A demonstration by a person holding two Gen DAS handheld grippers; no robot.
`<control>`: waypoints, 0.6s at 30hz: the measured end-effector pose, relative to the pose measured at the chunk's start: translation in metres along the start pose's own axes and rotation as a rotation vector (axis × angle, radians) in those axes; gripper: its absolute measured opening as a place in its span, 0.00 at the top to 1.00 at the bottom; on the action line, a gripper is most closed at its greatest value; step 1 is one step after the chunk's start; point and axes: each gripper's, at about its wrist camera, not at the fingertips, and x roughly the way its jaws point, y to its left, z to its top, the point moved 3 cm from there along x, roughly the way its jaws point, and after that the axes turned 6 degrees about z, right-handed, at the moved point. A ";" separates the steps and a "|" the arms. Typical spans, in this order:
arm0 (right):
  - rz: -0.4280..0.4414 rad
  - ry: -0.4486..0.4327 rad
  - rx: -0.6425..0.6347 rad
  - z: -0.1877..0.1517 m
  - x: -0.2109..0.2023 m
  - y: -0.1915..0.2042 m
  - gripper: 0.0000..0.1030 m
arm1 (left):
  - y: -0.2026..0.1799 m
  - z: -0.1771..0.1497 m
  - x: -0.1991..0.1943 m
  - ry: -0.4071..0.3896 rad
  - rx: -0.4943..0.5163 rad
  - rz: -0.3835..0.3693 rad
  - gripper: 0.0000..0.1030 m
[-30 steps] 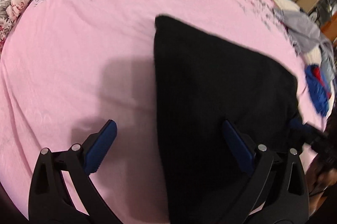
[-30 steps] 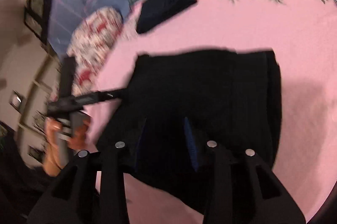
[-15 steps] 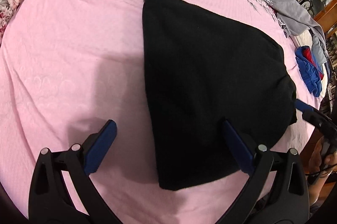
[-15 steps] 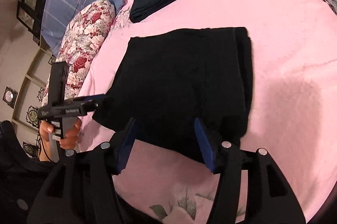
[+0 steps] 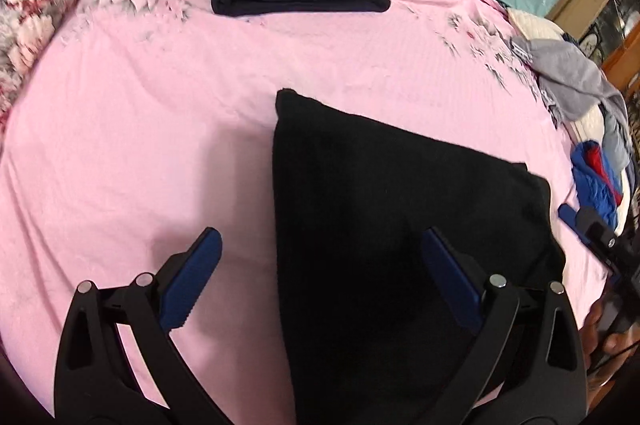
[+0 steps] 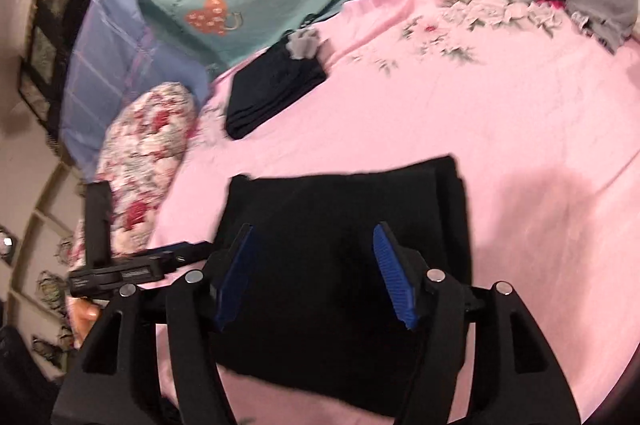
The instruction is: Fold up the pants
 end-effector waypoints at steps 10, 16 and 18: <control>-0.042 0.035 0.161 0.003 0.003 -0.061 0.28 | 0.010 -0.001 0.015 0.083 -0.042 -0.024 0.02; 0.072 0.113 0.224 -0.012 -0.015 -0.076 0.17 | 0.005 -0.023 0.012 0.184 -0.010 -0.193 0.02; 0.071 0.126 0.235 -0.015 -0.015 -0.079 0.17 | 0.008 -0.025 0.013 0.184 -0.011 -0.206 0.02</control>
